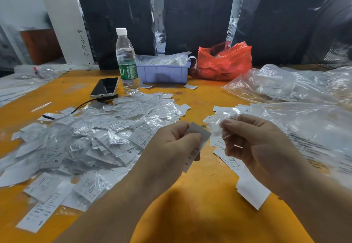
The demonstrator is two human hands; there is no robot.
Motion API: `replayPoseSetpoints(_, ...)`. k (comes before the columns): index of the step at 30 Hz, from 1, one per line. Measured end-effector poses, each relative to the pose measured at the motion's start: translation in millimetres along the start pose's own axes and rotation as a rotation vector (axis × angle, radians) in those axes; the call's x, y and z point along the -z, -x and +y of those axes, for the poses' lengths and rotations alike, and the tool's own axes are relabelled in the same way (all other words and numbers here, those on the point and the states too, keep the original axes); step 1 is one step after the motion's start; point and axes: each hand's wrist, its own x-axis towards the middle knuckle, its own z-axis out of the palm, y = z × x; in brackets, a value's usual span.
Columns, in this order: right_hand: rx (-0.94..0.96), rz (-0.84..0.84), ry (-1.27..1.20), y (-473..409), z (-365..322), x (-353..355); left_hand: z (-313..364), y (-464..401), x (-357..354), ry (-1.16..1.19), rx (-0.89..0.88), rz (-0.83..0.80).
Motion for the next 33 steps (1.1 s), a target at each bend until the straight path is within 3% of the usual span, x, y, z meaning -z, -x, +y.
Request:
replayPoseSetpoints(14, 0.006, -0.089, 0.023, 3.9, -0.3, -2.9, -1.6, -0.3, 0.6, -0.058, 0.012, 0.053)
replayPoseSetpoints(23, 0.048, -0.038, 0.032, 2.8, 1.3, -5.2, 4.9, -0.9, 0.3, 0.028, 0.067, -0.078)
replayPoseSetpoints(26, 0.048, -0.109, 0.063, 3.6, 0.3, -6.7, 6.2, -0.8, 1.3, 0.041, 0.089, -0.13)
replayPoseSetpoints(33, 0.043, -0.159, 0.121, 4.6, -2.5, -10.4, 6.8, -0.6, 5.3, -0.003, 0.098, -0.097)
